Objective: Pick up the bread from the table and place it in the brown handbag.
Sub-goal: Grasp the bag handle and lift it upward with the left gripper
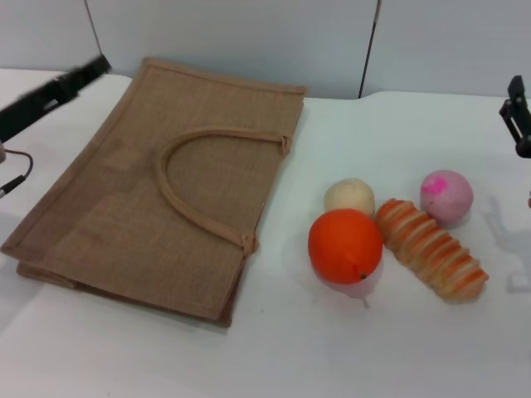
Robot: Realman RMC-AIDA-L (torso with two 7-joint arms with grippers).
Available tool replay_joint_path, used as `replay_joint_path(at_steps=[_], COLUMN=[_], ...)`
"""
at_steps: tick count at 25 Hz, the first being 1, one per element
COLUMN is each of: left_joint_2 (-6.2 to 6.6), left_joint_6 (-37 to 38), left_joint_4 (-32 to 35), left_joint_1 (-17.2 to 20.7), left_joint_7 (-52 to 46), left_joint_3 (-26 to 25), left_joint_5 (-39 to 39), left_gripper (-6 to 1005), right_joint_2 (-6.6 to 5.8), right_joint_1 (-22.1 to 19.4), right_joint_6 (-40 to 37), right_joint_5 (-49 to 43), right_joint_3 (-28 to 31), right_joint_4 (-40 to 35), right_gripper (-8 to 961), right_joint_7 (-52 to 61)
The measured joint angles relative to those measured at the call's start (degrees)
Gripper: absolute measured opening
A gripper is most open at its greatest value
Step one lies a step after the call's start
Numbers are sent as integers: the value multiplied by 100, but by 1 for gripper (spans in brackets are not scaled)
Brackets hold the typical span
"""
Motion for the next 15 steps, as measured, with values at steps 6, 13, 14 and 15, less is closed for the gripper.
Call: replay_joint_path(at_steps=[6, 13, 14, 15], left_joint_2=[53, -13, -17, -20], left_joint_6=[-524, -871, -893, -910], left_joint_4=[-440, -436, -425, -419], left_joint_1=[-721, -1241, -1260, -1275], left_joint_7=[-1080, -1092, -1098, -1111], left_joint_3=[-1, -1, -1, -1], left_joint_5=[2052, 3322, 3413, 3504], left_gripper=[664, 663, 663, 662], right_joint_2=[-1, -1, -1, -1], right_joint_1=[14, 17, 18, 18], right_joint_6=[-3, -2, -2, -2], right_joint_5=[0, 0, 0, 0], right_joint_3=[-10, -5, -3, -1], right_joint_4=[1, 1, 1, 1], right_gripper=[880, 880, 880, 880], right_joint_7=[0, 0, 0, 0])
